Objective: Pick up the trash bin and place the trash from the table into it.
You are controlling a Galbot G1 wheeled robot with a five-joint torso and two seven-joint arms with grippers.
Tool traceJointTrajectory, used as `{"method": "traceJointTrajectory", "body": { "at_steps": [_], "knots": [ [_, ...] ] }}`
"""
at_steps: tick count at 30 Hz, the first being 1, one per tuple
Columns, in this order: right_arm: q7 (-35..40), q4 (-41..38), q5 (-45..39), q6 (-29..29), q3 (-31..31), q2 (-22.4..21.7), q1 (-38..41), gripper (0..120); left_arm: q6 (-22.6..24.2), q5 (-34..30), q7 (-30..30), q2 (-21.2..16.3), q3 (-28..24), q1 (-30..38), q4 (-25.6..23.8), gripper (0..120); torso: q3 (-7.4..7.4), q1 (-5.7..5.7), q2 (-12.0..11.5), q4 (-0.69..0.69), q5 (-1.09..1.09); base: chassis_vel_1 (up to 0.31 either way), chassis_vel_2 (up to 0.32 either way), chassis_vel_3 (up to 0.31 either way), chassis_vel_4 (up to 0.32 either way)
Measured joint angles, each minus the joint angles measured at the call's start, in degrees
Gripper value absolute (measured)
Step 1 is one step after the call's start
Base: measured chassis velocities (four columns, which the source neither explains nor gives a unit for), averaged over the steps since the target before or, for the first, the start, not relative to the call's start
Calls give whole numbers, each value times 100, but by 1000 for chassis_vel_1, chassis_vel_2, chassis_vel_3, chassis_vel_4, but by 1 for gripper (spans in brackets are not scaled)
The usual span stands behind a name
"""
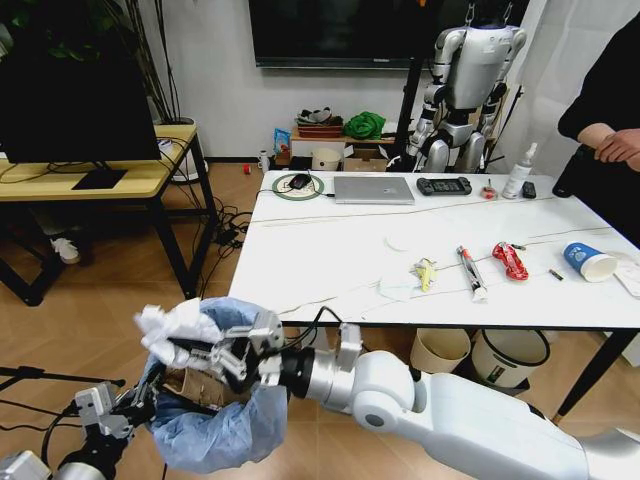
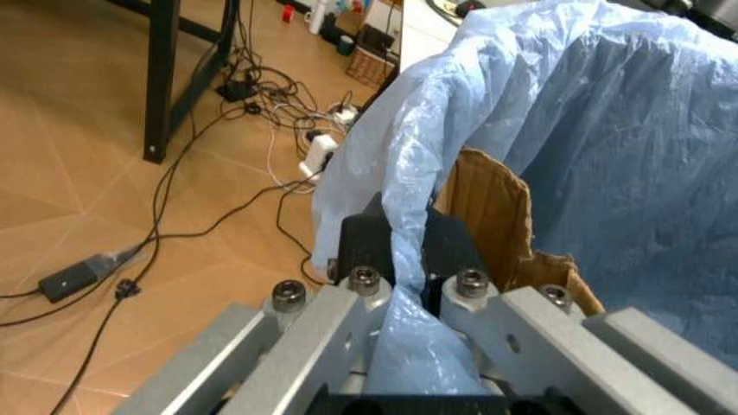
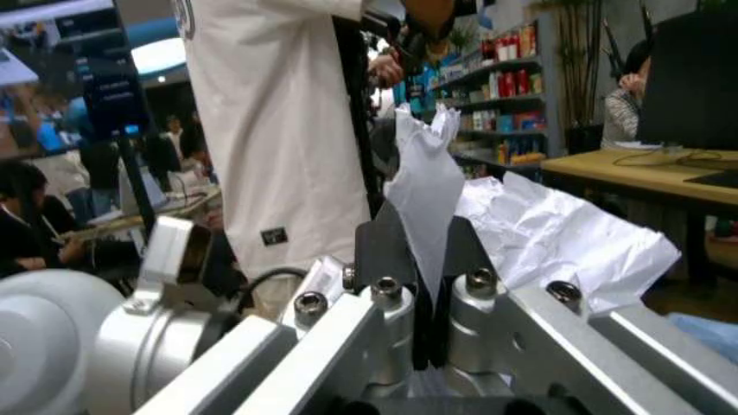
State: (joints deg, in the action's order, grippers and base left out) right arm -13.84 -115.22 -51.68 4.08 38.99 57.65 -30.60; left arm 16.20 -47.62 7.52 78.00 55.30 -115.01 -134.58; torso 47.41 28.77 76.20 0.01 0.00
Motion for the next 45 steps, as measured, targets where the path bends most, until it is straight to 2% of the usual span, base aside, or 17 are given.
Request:
{"method": "traceJointTrajectory", "body": {
  "at_steps": [3, 11, 14, 16, 17, 18, 19, 20, 21, 24, 27, 28, 30, 32, 34, 37, 45],
  "knots": [
    [0, 97, 187, 10, -6, -32, -10, 1, 7, 11, -4, 22, -19, 11, -21, 0, 0, 0, 0, -1, 0, 0, 0, 0, 0],
    [11, 1, 477, 55, -152, -261, -82, 30, 14, 50, -12, 39, -46, -9, -34, 0, 0, 0, 0, -1, 1, 0, 0, 0, 0],
    [18, -40, 518, 56, -199, -317, -92, 36, 14, 50, -12, 33, -46, 0, -34, 0, 0, 0, 0, -1, 1, 0, 0, 0, 0],
    [75, -84, 532, 53, -373, -334, -132, 48, 14, 51, -12, 38, -60, 2, -37, 0, 0, 0, 0, -1, 1, 0, 0, 0, 0],
    [91, -84, 533, 47, -431, -332, -142, 50, 14, 52, -12, 39, -63, 2, -37, 0, 0, 0, 0, -1, 1, 0, 0, 0, 0],
    [138, -67, 533, -7, -672, -310, -169, 57, 14, 62, -12, 41, -76, -1, -38, 0, 0, 0, 0, -1, 1, 0, 0, 0, 0],
    [157, -23, 549, -61, -858, -289, -185, 58, 14, 70, -12, 41, -85, -1, -37, 0, 0, 0, 0, -1, 1, 0, 0, 0, 0],
    [161, 171, 672, -137, -1347, -248, -255, 65, 13, 75, -12, 36, -103, 6, -37, 0, 0, 0, 0, 1, 1, 0, 0, 0, 0],
    [161, 171, 672, -137, -1347, -248, -255, 65, 13, 75, -12, 36, -103, 6, -37, 0, 0, 0, 0, 1, 1, 0, 0, 0, 0],
    [231, 498, 840, -344, -2215, -201, -476, 77, 14, 75, -13, -46, -151, 63, -14, 0, 0, 1, -1, 1, 2, 0, 0, 0, 0],
    [318, 844, 1263, -500, -3096, -236, -846, 88, 25, 47, -8, -281, -176, 129, 51, 0, 0, 1, -1, 0, 2, 0, 0, 0, 0],
    [318, 844, 1263, -500, -3096, -236, -846, 88, 25, 47, -8, -281, -176, 129, 51, 0, 0, 1, -1, 0, 2, 0, 0, 0, 0],
    [360, 1082, 1619, -486, -3592, -289, -1164, 98, 43, -26, -2, -510, -176, 182, 115, 0, 0, 0, -1, -1, 1, 0, 0, 0, 0],
    [416, 1380, 1951, -450, -4014, -326, -1512, 100, 57, -106, -1, -765, -169, 243, 186, 0, 0, 0, -1, -2, 2, 0, 0, 0, 0],
    [441, 1471, 2038, -453, -4115, -339, -1629, 100, 62, -136, -1, -842, -170, 262, 206, 0, 0, 1, -1, -1, 1, 0, 0, 0, 0],
    [526, 1914, 2574, -526, -4564, -393, -2186, 100, 77, -286, 3, -1239, -190, 382, 366, 0, 1, 1, -2, -3, 3, 0, 0, 0, 0],
    [718, 2319, 2799, -807, -4779, -397, -2629, 100, 159, -652, -43, -1818, -273, 779, 638, 0, 0, 0, -1, -2, 0, 0, 0, 0, 0]
  ]
}}
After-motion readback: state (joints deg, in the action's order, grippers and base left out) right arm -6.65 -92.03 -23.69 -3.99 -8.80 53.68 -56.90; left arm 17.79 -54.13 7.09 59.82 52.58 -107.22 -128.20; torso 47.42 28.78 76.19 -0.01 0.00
